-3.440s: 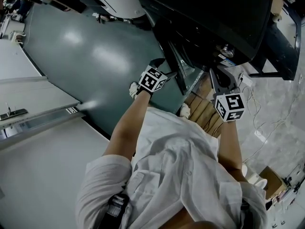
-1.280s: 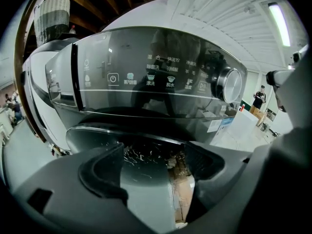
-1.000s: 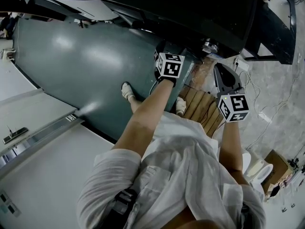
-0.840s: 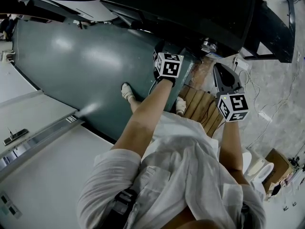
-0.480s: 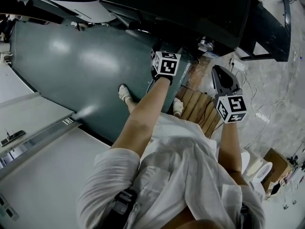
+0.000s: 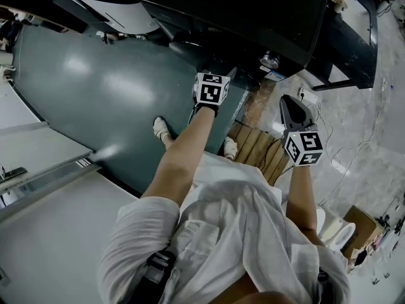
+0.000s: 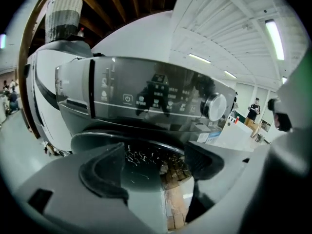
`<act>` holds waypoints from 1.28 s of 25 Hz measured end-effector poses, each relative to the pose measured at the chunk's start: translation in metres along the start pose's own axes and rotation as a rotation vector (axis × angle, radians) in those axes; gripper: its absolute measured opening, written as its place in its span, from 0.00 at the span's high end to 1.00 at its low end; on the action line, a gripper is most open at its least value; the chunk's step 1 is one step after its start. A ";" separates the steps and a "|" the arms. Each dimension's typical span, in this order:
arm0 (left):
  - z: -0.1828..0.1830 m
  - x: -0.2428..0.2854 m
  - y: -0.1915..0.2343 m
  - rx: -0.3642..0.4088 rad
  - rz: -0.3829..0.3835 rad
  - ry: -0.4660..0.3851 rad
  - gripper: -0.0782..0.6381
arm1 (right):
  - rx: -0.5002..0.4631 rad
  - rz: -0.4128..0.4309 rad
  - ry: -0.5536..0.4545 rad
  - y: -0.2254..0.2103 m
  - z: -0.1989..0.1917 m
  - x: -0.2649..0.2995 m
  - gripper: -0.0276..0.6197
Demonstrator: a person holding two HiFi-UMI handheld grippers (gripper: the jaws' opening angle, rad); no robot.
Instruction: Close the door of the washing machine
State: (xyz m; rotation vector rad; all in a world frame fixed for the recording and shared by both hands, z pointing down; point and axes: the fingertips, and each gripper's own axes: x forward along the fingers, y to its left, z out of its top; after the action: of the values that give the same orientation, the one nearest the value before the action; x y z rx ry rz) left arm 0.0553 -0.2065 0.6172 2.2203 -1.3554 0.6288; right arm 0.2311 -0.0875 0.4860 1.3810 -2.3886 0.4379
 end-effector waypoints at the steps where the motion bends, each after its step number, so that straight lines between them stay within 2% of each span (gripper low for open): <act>1: 0.006 -0.010 0.001 -0.002 -0.003 -0.022 0.35 | 0.000 0.001 -0.004 0.000 0.001 -0.001 0.91; 10: 0.067 -0.124 0.030 0.048 0.045 -0.225 0.35 | -0.013 0.025 -0.080 0.006 0.031 -0.010 0.91; 16: 0.104 -0.209 0.048 0.075 0.121 -0.362 0.36 | -0.026 0.032 -0.156 0.005 0.063 -0.020 0.91; 22: 0.124 -0.274 0.045 0.086 0.157 -0.473 0.54 | -0.041 0.026 -0.219 -0.001 0.090 -0.036 0.91; 28: 0.132 -0.314 0.031 0.133 0.149 -0.549 0.84 | -0.040 0.020 -0.286 0.000 0.110 -0.051 0.91; 32: 0.133 -0.328 0.026 0.151 0.164 -0.581 0.87 | -0.037 0.015 -0.323 0.002 0.119 -0.059 0.91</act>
State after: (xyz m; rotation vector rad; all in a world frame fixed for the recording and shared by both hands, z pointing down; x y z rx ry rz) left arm -0.0833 -0.0703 0.3203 2.5484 -1.8318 0.1319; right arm 0.2405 -0.0923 0.3532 1.5169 -2.6460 0.1831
